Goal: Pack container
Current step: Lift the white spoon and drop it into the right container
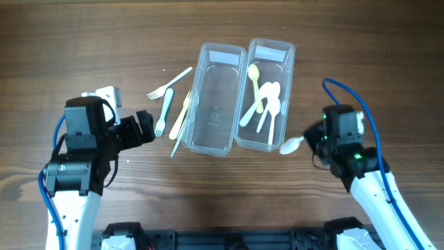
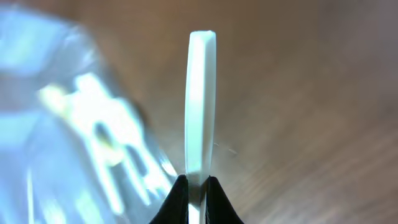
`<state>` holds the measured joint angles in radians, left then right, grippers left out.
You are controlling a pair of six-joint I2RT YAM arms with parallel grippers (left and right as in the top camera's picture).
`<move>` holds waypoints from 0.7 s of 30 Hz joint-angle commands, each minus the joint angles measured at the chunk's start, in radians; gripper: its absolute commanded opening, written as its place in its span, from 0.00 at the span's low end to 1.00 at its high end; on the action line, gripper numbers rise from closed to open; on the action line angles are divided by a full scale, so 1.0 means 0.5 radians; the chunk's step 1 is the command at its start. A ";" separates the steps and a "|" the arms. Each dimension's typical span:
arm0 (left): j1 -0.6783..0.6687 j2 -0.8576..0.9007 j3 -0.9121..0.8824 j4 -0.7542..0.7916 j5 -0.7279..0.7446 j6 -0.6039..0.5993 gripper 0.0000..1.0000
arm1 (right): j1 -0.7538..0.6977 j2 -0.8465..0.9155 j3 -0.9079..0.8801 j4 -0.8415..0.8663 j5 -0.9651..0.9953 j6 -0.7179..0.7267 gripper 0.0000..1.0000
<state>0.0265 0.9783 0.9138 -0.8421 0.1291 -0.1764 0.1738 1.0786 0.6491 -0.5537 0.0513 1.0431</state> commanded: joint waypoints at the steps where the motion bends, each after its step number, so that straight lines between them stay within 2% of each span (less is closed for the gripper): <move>1: 0.009 0.000 0.035 0.000 0.032 0.024 1.00 | -0.005 -0.045 0.284 0.030 -0.230 -0.874 0.04; 5: 0.009 0.000 0.035 0.000 0.032 0.024 1.00 | -0.005 -0.044 0.500 0.035 -0.500 -0.982 0.04; 9: 0.009 0.000 0.035 0.013 0.032 0.025 1.00 | -0.002 0.018 0.508 0.076 -0.614 -0.990 0.04; 11: 0.009 0.000 0.035 0.025 0.031 0.025 1.00 | 0.005 0.130 0.508 0.109 -0.674 -1.029 0.04; 13: 0.009 0.000 0.035 0.036 0.031 0.025 1.00 | 0.048 0.344 0.508 0.244 -0.794 -1.196 0.04; 19: 0.009 0.000 0.035 0.060 0.031 0.025 1.00 | 0.092 0.686 0.508 0.426 -0.855 -1.402 0.05; 20: 0.009 0.000 0.035 0.066 0.031 0.025 1.00 | 0.092 0.690 0.508 0.418 -0.853 -1.434 0.16; 21: 0.009 0.000 0.035 0.072 0.031 0.025 1.00 | 0.092 0.687 0.510 0.412 -0.853 -1.467 0.34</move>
<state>0.0265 0.9791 0.9138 -0.8177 0.1291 -0.1764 0.2173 1.4185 0.8925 -0.3511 -0.3382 0.3996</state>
